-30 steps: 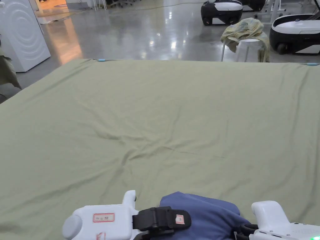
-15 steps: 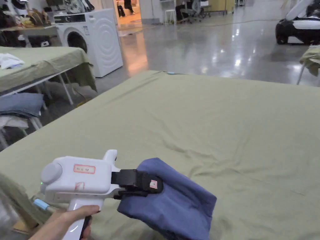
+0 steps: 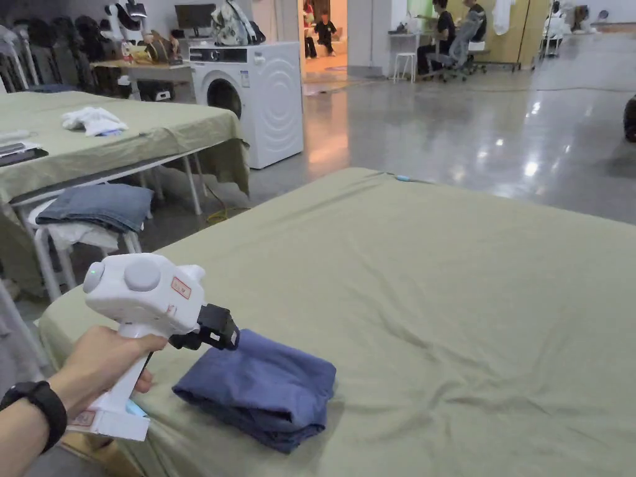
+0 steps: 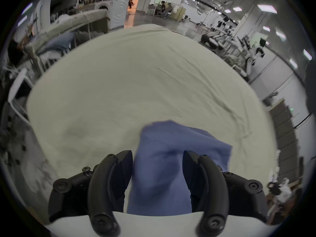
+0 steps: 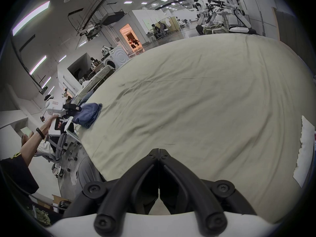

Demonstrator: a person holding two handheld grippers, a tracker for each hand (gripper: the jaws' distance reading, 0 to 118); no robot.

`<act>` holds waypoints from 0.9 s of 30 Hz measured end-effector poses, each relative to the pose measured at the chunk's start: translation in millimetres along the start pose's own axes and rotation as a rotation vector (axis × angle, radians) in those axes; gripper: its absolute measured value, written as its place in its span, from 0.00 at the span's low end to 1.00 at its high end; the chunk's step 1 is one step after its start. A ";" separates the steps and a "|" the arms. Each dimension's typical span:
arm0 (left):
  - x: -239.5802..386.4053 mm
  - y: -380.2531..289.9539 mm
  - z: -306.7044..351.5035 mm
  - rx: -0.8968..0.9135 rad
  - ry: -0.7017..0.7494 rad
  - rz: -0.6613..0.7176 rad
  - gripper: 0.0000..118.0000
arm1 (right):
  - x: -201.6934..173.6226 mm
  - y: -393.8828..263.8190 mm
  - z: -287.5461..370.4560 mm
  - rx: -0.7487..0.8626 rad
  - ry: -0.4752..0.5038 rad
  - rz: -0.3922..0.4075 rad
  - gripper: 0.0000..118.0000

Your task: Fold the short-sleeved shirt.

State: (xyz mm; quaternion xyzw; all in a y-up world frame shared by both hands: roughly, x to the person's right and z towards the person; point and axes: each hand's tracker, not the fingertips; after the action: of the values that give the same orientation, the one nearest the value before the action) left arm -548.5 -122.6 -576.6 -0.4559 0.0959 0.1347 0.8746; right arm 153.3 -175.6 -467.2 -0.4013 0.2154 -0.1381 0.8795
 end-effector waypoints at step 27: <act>284.1 -202.6 227.5 0.922 -0.301 -0.446 0.12 | -36.2 5.8 168.9 0.703 -0.483 0.343 0.00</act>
State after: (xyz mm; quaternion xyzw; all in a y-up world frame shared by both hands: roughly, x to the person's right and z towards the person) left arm -204.3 -4.3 -374.1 -0.0094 -0.0805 -0.0468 0.9956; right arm 205.0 -47.7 -363.1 -0.0577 0.0079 0.0424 0.9974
